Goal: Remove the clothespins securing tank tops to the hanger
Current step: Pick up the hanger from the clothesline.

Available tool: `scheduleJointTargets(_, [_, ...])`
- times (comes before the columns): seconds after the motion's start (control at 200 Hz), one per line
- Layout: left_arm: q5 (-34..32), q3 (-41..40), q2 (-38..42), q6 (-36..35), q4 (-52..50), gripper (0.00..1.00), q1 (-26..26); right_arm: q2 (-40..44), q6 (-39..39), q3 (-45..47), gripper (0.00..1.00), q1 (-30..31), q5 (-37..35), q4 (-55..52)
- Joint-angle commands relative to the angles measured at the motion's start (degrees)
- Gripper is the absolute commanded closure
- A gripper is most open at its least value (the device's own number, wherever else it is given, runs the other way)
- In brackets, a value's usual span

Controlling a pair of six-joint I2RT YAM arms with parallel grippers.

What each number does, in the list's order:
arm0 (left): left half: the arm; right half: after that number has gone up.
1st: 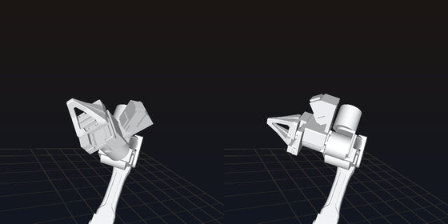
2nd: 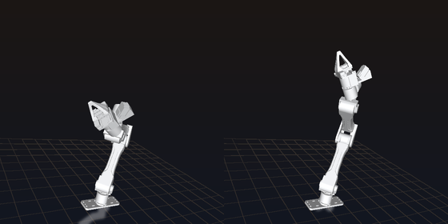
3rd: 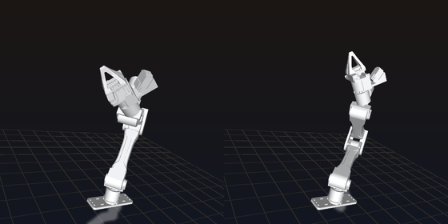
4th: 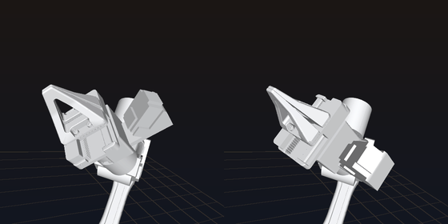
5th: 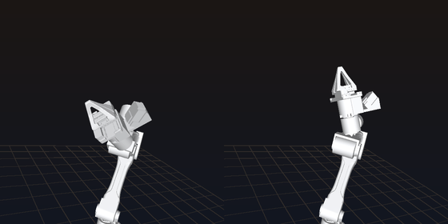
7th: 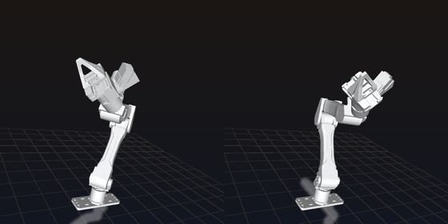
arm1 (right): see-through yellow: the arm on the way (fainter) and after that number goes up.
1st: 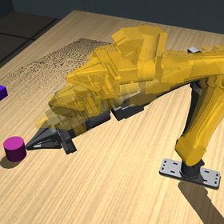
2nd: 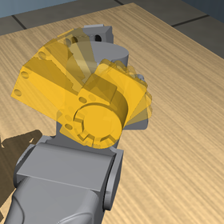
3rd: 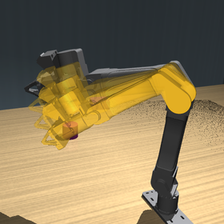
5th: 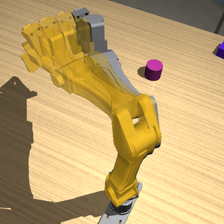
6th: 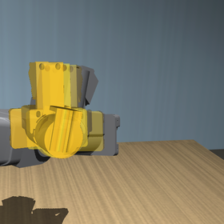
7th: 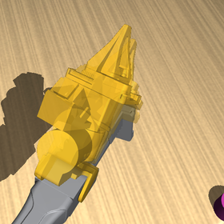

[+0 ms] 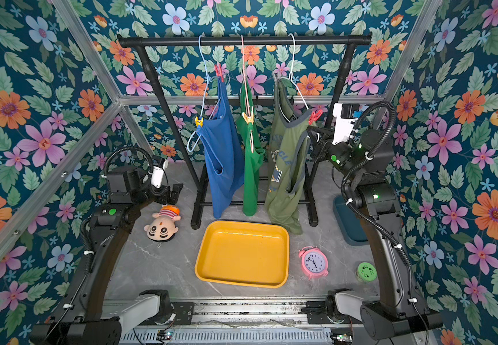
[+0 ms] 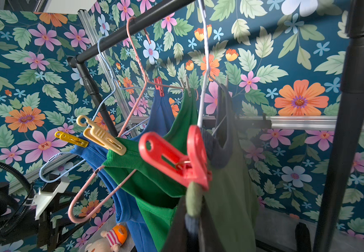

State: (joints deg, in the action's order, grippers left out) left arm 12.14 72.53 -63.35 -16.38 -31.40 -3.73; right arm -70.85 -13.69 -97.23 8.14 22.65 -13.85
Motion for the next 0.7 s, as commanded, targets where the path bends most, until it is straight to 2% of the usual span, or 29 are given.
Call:
scheduleJointTargets(0.0, [0.5,1.0,0.0,-0.1,-1.3,0.00,0.0,0.2,0.9,-0.6,1.00,0.1,-0.5,6.0])
scheduleJointTargets(0.695, [-0.5,0.9,1.1,-0.9,-1.8,0.00,0.0,-1.9,-0.4,-2.4,1.00,0.0,-1.0,14.4])
